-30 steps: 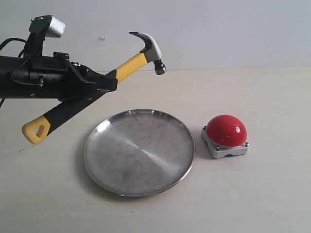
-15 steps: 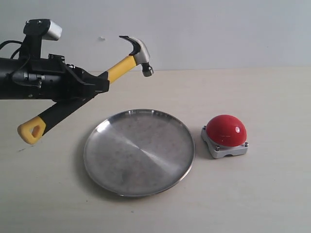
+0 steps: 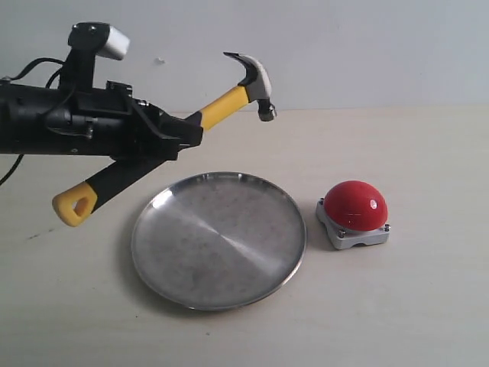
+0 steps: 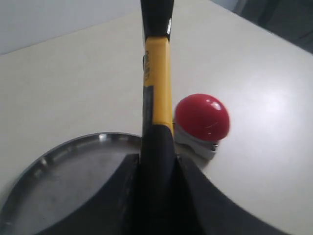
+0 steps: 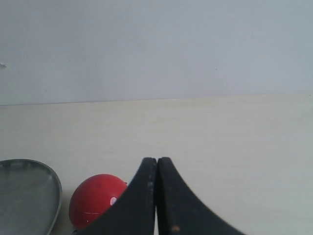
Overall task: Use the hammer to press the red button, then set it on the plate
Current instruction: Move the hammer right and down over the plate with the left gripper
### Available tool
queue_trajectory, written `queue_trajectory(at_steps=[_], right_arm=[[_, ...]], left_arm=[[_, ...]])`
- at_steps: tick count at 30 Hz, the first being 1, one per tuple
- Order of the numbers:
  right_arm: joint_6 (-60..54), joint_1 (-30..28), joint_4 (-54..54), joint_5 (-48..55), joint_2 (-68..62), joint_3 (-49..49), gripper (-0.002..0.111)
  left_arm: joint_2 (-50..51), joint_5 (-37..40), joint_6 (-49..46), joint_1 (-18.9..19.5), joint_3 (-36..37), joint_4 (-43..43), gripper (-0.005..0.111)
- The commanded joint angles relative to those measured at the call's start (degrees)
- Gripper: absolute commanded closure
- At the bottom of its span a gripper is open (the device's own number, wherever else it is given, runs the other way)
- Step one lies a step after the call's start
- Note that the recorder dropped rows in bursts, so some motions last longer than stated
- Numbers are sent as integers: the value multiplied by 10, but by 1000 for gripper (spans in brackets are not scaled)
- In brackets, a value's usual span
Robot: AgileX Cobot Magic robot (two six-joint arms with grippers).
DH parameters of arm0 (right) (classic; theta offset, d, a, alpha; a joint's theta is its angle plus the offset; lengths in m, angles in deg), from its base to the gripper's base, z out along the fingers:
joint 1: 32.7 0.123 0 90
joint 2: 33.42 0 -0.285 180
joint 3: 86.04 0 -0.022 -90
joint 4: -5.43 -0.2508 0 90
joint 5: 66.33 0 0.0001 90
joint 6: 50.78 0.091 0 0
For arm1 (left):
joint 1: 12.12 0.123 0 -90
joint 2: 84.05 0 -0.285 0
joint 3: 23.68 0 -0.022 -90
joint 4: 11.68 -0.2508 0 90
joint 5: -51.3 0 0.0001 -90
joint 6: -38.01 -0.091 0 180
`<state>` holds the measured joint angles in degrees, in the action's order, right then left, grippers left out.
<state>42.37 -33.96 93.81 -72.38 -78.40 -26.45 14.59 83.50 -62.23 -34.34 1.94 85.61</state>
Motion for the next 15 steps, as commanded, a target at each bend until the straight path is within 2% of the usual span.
queue_trajectory(at_steps=[1, 5, 7, 13, 15], right_arm=[[0, -1, 1, -2, 2, 1, 108], [0, -1, 0, -2, 2, 1, 108], [0, -1, 0, -2, 2, 1, 108], [0, -1, -1, -2, 2, 1, 108], [0, -1, -1, -2, 2, 1, 108]], left_arm=[[-8, -168, 9, -68, -23, 27, 107], [-8, -154, 4, -123, -32, 27, 107], [-8, -172, 7, -130, -32, 26, 107], [-8, -255, 210, -163, -37, -182, 107], [-8, -304, 361, -166, -36, -315, 107]])
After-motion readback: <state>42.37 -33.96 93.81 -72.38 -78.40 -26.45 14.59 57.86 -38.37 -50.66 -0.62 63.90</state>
